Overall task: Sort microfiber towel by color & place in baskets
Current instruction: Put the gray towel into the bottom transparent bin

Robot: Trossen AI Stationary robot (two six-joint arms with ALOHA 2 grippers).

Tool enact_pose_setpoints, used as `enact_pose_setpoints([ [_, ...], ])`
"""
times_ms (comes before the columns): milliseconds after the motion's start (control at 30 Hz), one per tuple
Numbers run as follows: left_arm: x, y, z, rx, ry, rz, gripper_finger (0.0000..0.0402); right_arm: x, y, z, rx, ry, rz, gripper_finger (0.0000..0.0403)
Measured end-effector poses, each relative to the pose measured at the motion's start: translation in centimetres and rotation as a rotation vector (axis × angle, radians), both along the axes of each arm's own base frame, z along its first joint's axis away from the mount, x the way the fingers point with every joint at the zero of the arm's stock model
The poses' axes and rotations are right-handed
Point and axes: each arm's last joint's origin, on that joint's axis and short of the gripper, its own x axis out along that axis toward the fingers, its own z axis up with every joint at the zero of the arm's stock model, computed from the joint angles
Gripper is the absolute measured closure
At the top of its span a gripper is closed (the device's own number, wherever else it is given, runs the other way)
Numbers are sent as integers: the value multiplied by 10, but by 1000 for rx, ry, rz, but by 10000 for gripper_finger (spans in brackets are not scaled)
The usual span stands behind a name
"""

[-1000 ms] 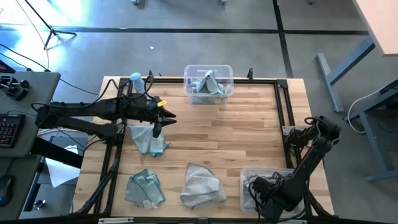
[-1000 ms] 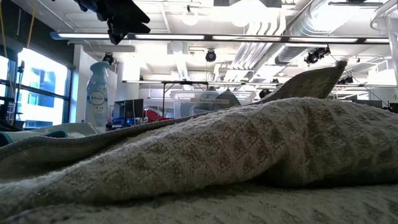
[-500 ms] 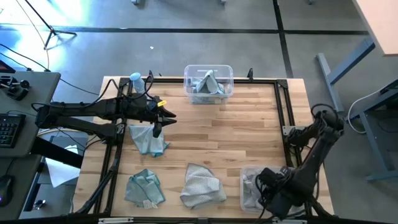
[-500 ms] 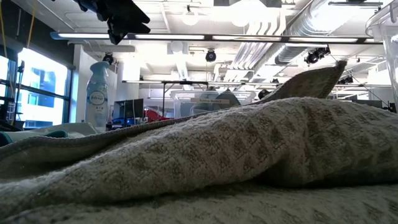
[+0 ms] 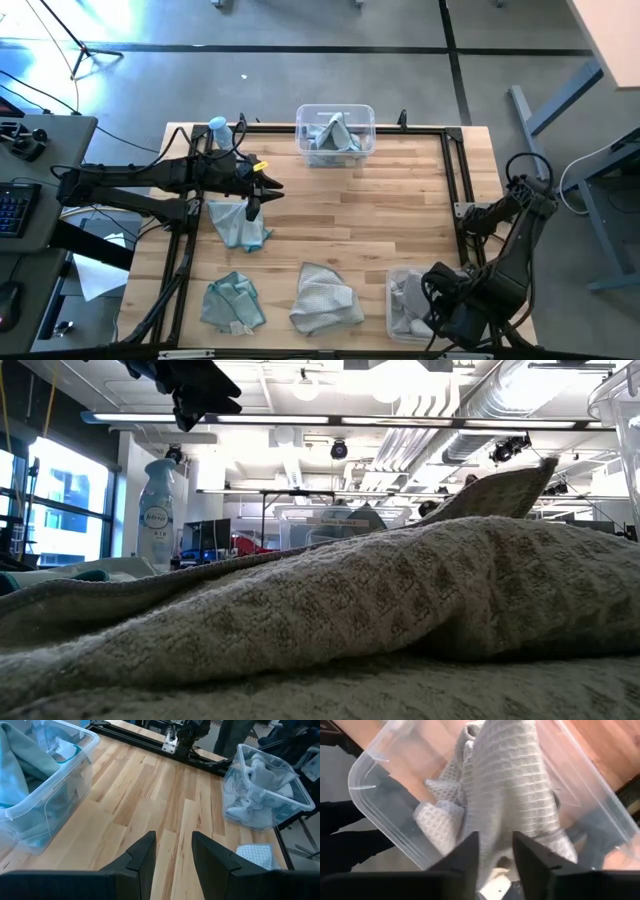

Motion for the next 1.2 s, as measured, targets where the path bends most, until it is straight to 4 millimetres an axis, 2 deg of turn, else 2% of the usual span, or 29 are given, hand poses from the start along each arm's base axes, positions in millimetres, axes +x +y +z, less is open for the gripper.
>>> enact_pose_setpoints([
  [100, 0, 0, 0, 0, 0, 0, 287, 1, 1, -13, -9, 6, 1, 380],
  [133, 0, 0, 0, 0, 0, 0, 287, 2, 2, -20, -10, 6, 5, 390],
  [300, 0, 0, 0, 0, 0, 0, 287, 4, 6, -67, 5, 5, -35, 379],
  [433, 0, 0, 0, 0, 0, 0, 287, 4, 7, -106, 60, 12, -74, 399],
  [600, 0, 0, 0, 0, 1, 0, 287, -4, -1, -134, 63, 90, -106, 397],
  [800, 0, 0, 0, -1, 0, 0, 287, -4, 0, -134, 67, 88, -50, 396],
  [1200, 0, 0, 0, 5, -2, 11, 287, 7, 14, -93, 136, 9, -41, 393],
])
